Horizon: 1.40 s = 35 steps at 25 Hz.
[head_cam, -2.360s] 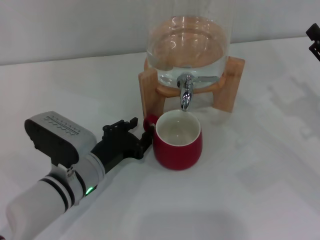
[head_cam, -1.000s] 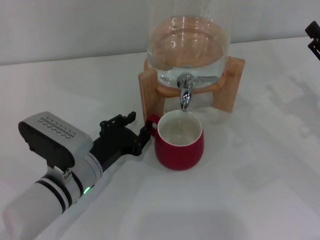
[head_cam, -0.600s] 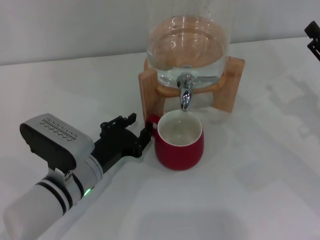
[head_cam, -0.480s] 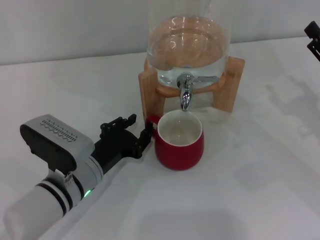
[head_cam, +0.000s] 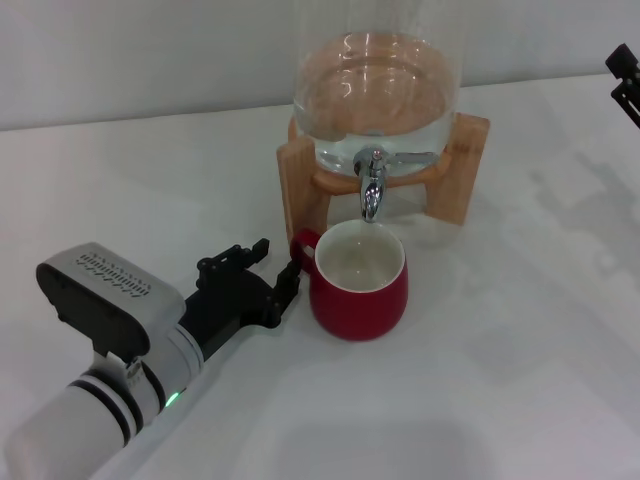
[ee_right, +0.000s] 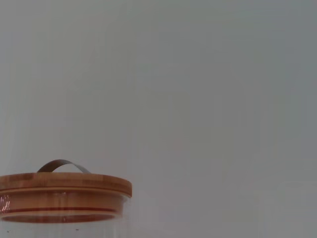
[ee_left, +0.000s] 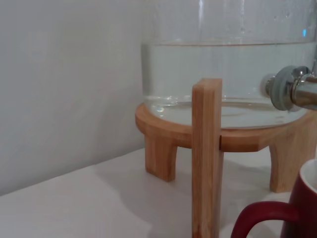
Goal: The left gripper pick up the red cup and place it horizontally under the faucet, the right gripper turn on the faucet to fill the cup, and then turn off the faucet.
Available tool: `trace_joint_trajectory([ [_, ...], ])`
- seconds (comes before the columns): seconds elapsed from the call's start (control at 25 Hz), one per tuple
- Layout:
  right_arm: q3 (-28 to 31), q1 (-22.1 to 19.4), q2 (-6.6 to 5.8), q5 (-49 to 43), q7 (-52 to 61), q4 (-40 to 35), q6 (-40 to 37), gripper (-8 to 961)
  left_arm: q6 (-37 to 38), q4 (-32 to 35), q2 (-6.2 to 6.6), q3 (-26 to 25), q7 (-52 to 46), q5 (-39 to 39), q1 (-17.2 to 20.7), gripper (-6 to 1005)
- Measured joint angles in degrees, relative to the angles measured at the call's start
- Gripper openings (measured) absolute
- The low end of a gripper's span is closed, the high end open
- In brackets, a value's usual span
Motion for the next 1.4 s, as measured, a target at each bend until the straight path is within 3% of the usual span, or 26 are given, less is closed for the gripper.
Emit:
trace_joint_trajectory([
  [1.4,0.27,0.58,0.01,0.0,-0.3,0.0,0.09,751,0.19,0.51,0.35,-0.95,0.11,-0.21,2.45,454],
])
